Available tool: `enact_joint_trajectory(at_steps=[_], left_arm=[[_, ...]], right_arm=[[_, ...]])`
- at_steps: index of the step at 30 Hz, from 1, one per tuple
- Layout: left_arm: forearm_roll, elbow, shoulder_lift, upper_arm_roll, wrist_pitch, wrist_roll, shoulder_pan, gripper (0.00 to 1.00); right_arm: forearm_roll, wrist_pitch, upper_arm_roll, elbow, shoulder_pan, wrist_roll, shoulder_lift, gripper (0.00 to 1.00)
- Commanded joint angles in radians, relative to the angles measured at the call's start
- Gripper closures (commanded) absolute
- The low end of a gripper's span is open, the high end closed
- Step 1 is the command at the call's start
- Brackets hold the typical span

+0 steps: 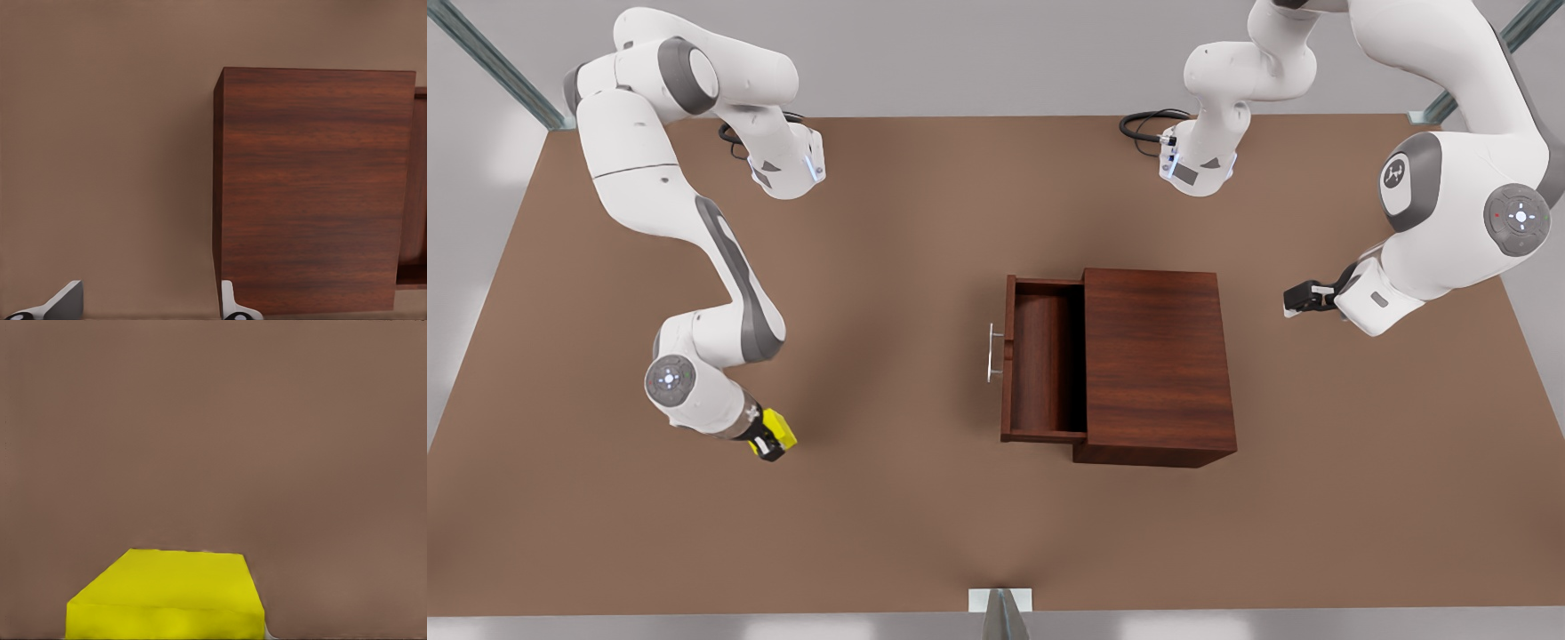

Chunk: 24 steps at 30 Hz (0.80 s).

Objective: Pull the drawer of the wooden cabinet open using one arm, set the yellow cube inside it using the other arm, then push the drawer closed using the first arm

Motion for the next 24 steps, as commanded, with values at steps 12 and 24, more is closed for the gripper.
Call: enact_joint_trajectory(at_steps=[12, 24], left_arm=[[0.002, 0.0, -0.001, 0.0, -0.001, 0.028, 0.0, 0.0], [0.002, 0.0, -0.001, 0.0, -0.001, 0.028, 0.0, 0.0]], right_arm=[[0.083, -0.405, 0.023, 0.372, 0.323, 0.813, 0.017, 0.36], [0.081, -0.408, 0.011, 0.556, 0.605, 1.541, 0.083, 0.35]])
